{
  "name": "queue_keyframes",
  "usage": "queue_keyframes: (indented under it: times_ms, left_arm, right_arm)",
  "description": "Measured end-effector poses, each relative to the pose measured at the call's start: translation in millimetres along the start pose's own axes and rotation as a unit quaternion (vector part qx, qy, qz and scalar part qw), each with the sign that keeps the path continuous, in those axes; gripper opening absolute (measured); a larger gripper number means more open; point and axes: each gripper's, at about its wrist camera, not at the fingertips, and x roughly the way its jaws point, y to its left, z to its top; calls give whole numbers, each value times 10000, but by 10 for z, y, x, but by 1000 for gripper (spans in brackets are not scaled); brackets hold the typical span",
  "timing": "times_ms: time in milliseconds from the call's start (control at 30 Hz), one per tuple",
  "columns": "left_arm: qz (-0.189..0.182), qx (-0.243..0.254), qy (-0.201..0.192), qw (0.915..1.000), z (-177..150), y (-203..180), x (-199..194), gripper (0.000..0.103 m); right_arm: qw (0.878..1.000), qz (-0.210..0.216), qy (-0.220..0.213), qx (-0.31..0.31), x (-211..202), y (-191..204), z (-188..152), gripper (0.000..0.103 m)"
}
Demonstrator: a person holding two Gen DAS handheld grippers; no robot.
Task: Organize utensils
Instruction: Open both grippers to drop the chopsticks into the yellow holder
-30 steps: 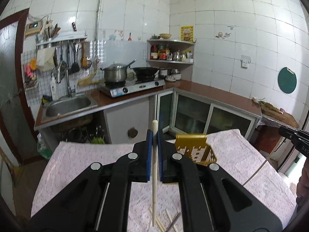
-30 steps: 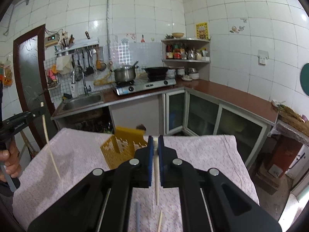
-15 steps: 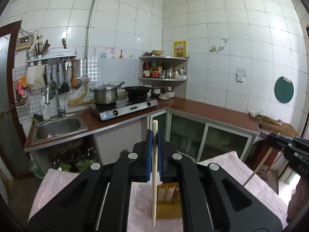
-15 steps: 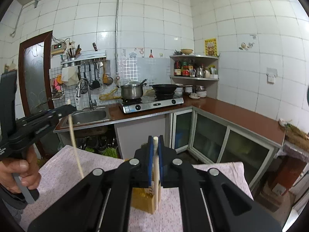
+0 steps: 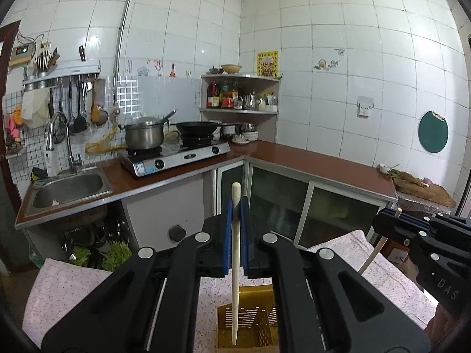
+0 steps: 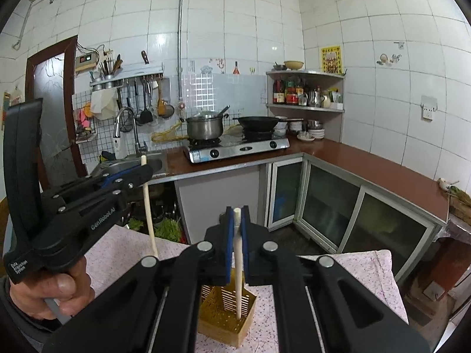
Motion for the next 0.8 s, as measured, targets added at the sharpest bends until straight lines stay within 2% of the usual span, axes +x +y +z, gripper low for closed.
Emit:
queue_keyframes:
  times_ms: [233,300,367,400,467,533,567,667,800]
  left_arm:
    - [-13,-44,279,9996,-220,105,164,4]
    - [-9,2,324,9995,-247,129,170,20]
    - [26,13,324,9995,-255,134,140,27]
    - [44,-15,316,9995,-243,149,112,27]
    - [51,-63,314,9995,-201,189,48,27]
    - [127,-109,315,9994,-162,239,-54,27]
    - [122,-143,322,9993,-153,276,-125,27]
    - [247,-162,327,9990,-218,392,-394,30]
    - [442,-185,585,9971,-527,652,-783,32]
  right_arm:
    - [9996,115,262,8,218,-7,-108,6]
    - [9996,98,272,14,240,-1,-99,7]
    - [9996,66,260,38,228,-10,-71,7]
    - [9997,41,229,61,207,-10,-54,7]
    - [9998,22,148,99,119,-33,-21,12]
    - [9999,-60,46,150,8,-67,16,31]
    - [9998,-103,-24,177,-115,-120,6,34]
    - [9995,-268,-45,146,-384,-237,-97,36]
    - [9983,-493,230,199,-674,-488,-485,36]
